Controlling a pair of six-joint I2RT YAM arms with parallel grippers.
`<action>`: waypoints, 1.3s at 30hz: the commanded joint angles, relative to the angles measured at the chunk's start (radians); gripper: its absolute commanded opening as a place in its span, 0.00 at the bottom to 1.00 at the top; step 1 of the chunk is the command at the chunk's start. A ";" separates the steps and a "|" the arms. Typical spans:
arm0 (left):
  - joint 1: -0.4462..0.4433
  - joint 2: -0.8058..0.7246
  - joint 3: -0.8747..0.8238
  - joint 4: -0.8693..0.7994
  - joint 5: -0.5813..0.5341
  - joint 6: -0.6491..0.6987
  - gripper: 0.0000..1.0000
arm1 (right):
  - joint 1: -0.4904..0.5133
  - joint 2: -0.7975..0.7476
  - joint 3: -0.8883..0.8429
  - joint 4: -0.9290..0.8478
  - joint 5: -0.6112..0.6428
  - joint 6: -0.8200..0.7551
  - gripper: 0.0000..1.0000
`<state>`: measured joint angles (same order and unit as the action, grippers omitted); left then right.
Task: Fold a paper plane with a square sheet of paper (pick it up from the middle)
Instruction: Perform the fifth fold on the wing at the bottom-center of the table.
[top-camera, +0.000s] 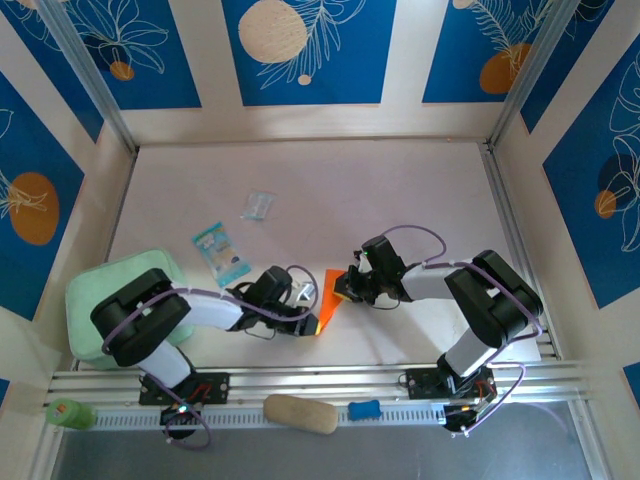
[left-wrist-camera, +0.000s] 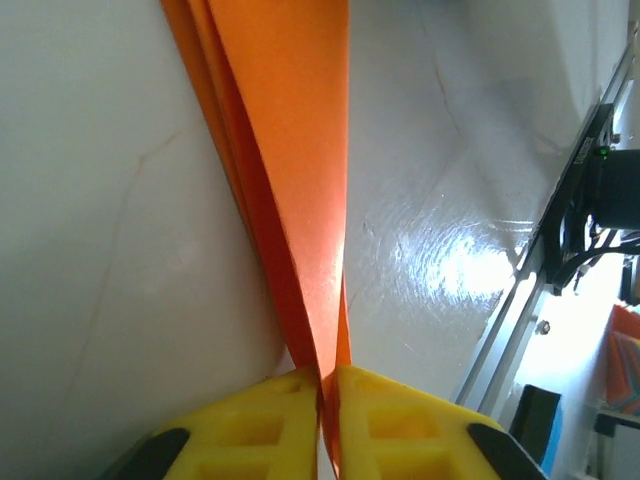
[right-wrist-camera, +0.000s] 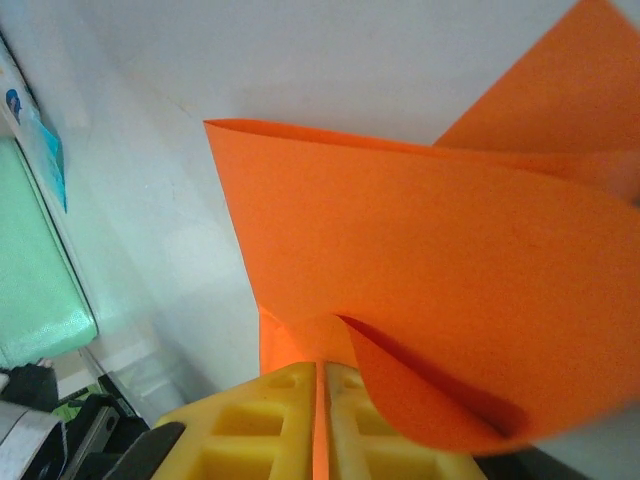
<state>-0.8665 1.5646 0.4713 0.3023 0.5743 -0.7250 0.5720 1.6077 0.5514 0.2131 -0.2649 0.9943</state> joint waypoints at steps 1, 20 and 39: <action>-0.016 -0.058 0.025 -0.159 -0.064 0.035 0.22 | -0.006 0.009 -0.022 -0.051 0.056 -0.016 0.12; 0.048 0.067 0.217 -0.146 -0.068 0.022 0.37 | -0.006 -0.004 -0.022 -0.055 0.054 -0.017 0.12; 0.047 0.158 0.159 -0.072 0.091 -0.008 0.00 | -0.008 0.018 -0.017 -0.053 0.056 -0.019 0.12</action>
<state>-0.8230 1.6951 0.6563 0.2317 0.5900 -0.7330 0.5697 1.6066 0.5514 0.2142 -0.2539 0.9939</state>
